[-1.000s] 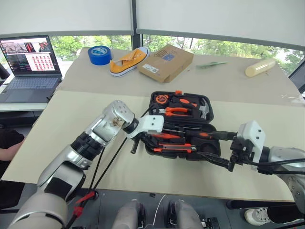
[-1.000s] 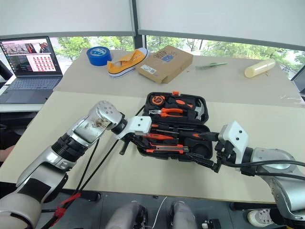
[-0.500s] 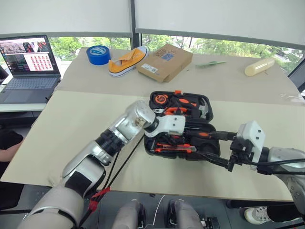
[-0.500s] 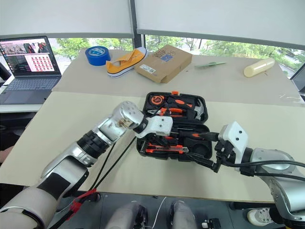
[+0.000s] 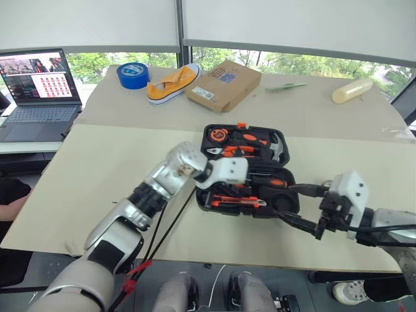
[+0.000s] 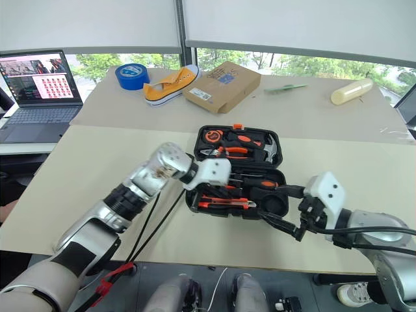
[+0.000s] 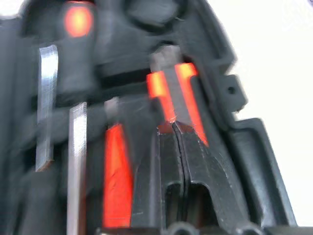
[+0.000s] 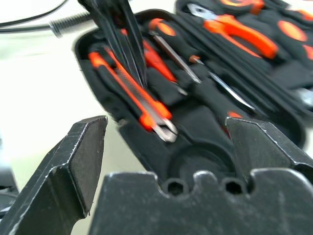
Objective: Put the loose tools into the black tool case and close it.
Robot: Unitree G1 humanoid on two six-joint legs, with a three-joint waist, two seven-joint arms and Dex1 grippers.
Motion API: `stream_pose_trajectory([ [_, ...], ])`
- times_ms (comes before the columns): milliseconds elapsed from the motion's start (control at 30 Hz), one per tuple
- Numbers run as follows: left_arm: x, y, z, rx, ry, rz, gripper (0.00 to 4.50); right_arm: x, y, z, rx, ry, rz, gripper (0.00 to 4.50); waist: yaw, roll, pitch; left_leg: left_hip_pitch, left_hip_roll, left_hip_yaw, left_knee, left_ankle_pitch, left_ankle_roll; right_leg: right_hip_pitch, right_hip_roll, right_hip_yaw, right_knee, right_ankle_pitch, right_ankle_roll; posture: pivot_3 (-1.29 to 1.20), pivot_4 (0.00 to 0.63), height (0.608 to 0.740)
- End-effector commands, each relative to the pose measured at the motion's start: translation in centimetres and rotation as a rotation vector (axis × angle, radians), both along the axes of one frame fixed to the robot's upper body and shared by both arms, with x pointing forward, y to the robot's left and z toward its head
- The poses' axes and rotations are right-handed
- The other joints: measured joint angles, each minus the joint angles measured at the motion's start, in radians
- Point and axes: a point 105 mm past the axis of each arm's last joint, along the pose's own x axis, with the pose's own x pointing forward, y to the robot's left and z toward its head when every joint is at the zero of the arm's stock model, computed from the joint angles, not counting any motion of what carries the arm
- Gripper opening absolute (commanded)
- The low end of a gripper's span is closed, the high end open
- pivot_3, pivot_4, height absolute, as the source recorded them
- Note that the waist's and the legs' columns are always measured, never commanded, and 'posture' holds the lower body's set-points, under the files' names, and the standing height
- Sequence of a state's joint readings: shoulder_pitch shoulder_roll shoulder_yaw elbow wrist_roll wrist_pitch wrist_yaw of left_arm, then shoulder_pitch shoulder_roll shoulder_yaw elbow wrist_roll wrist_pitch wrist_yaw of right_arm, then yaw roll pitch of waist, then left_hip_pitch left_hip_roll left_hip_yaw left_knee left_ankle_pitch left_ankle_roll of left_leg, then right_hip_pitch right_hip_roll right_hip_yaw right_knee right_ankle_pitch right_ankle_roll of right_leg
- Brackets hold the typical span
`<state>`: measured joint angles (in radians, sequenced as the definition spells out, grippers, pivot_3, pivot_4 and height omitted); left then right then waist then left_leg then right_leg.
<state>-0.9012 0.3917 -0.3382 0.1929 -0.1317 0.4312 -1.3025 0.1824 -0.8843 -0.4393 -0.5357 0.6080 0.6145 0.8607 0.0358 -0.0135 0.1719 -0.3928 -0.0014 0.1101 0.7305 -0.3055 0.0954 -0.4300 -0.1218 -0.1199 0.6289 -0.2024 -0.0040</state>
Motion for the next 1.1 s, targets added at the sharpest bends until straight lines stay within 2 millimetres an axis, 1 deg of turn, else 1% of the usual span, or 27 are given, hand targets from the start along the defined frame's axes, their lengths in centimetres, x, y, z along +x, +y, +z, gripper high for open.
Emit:
stream_pose_trajectory([
  [33,-1.2,3.4,4.4,-0.147,0.054,0.027,1.88,-0.2,-4.6,1.4,-0.042,-0.006,-0.136,4.50,0.000,0.000,0.000,0.000,0.000,0.000,0.000,0.000,0.000,0.000,0.000,0.000,0.000,0.000,0.000,0.00,0.150,0.731],
  [100,-2.2,5.2,4.7,-0.147,0.085,0.026,2.64,-0.5,-6.3,1.2,-0.063,0.029,-0.166,4.50,0.000,0.001,0.000,0.003,0.000,0.000,0.000,0.000,0.000,0.004,0.001,-0.001,-0.001,0.000,0.000,0.00,0.150,0.731],
  [133,-2.7,6.0,4.7,-0.154,0.095,0.028,2.93,-0.4,-7.1,1.1,-0.073,0.046,-0.181,4.50,0.000,0.001,-0.001,0.005,0.000,0.000,-0.001,0.000,0.000,0.005,0.001,-0.001,-0.001,-0.001,0.001,0.00,0.150,0.731],
  [167,-3.1,6.5,4.8,-0.164,0.101,0.028,3.39,-0.3,-7.7,1.0,-0.081,0.062,-0.194,4.50,0.000,0.001,-0.001,0.006,0.000,0.000,-0.001,0.000,0.000,0.006,0.001,-0.001,-0.002,-0.001,0.001,0.00,0.150,0.731],
  [200,-3.7,7.0,5.0,-0.181,0.115,0.026,3.68,-0.1,-8.4,0.7,-0.094,0.076,-0.203,4.50,0.001,0.001,0.000,0.005,0.000,0.000,-0.001,0.000,0.000,0.006,0.001,0.000,-0.002,-0.001,0.002,0.00,0.150,0.731],
  [233,-4.2,7.4,5.1,-0.195,0.126,0.025,4.14,0.3,-8.8,0.5,-0.106,0.088,-0.209,4.50,0.002,0.001,0.000,0.005,0.000,0.000,-0.001,0.000,0.000,0.006,0.001,0.000,-0.002,-0.002,0.003,0.00,0.150,0.731],
  [267,-4.6,7.6,5.2,-0.208,0.132,0.024,4.43,0.7,-9.1,0.2,-0.120,0.098,-0.209,4.50,0.001,0.001,0.000,0.005,0.000,0.000,-0.001,0.000,0.000,0.006,0.001,0.000,-0.002,-0.002,0.003,0.00,0.150,0.731],
  [367,-5.5,7.9,5.3,-0.225,0.122,0.026,4.43,2.2,-9.6,-0.5,-0.146,0.117,-0.197,4.50,-0.002,0.001,0.000,0.005,0.000,0.000,0.000,0.000,-0.001,0.006,0.000,0.001,-0.002,-0.002,0.004,0.00,0.150,0.731],
  [467,-6.2,7.7,5.2,-0.229,0.104,0.032,4.43,4.1,-9.3,-1.4,-0.185,0.130,-0.177,4.50,-0.007,0.002,0.000,0.006,0.000,0.000,-0.001,0.000,-0.002,0.006,0.001,0.001,-0.002,-0.002,0.002,0.00,0.150,0.731],
  [633,-6.6,7.4,4.9,-0.201,0.046,0.046,4.43,6.6,-9.2,-3.2,-0.239,0.158,-0.187,4.50,-0.016,0.002,0.001,0.006,0.000,0.000,-0.001,0.001,-0.003,0.006,0.001,0.000,-0.002,-0.001,0.001,0.00,0.150,0.731],
  [733,-6.6,7.3,5.0,-0.195,0.021,0.058,4.43,8.0,-9.3,-3.8,-0.245,0.152,-0.212,4.50,-0.021,0.003,0.001,0.006,0.000,0.001,-0.001,0.001,-0.003,0.006,0.002,0.000,-0.002,-0.001,0.001,0.00,0.150,0.731],
  [800,-6.5,7.4,5.3,-0.200,0.017,0.070,4.50,8.7,-9.4,-4.2,-0.249,0.160,-0.231,3.98,-0.021,0.003,0.001,0.006,0.000,0.000,-0.001,0.002,-0.003,0.006,0.002,0.000,-0.002,-0.001,0.001,0.00,0.150,0.731],
  [833,-6.4,7.4,5.4,-0.200,0.013,0.073,4.50,8.9,-9.3,-4.5,-0.250,0.168,-0.232,3.81,-0.023,0.003,0.001,0.006,0.000,0.000,-0.001,0.002,-0.004,0.006,0.002,0.000,-0.002,-0.001,0.001,0.00,0.150,0.731],
  [900,-6.3,7.5,5.5,-0.198,0.010,0.079,4.50,9.1,-9.1,-4.9,-0.251,0.173,-0.224,3.02,-0.024,0.003,0.001,0.006,0.000,0.000,-0.001,0.002,-0.004,0.006,0.002,0.000,-0.002,-0.001,0.001,0.00,0.150,0.731],
  [1000,-6.0,7.6,5.5,-0.193,-0.001,0.093,4.50,9.2,-8.6,-5.1,-0.236,0.169,-0.206,2.09,-0.024,0.003,0.001,0.006,0.000,0.001,-0.001,0.002,-0.004,0.007,0.002,0.000,-0.002,-0.001,0.001,0.00,0.150,0.731],
  [1100,-5.8,7.6,5.5,-0.191,-0.003,0.100,4.50,9.2,-8.5,-4.9,-0.224,0.152,-0.203,1.00,-0.025,0.003,0.001,0.006,0.000,0.001,-0.001,0.002,-0.004,0.007,0.002,0.000,-0.002,-0.001,0.001,0.00,0.150,0.731],
])
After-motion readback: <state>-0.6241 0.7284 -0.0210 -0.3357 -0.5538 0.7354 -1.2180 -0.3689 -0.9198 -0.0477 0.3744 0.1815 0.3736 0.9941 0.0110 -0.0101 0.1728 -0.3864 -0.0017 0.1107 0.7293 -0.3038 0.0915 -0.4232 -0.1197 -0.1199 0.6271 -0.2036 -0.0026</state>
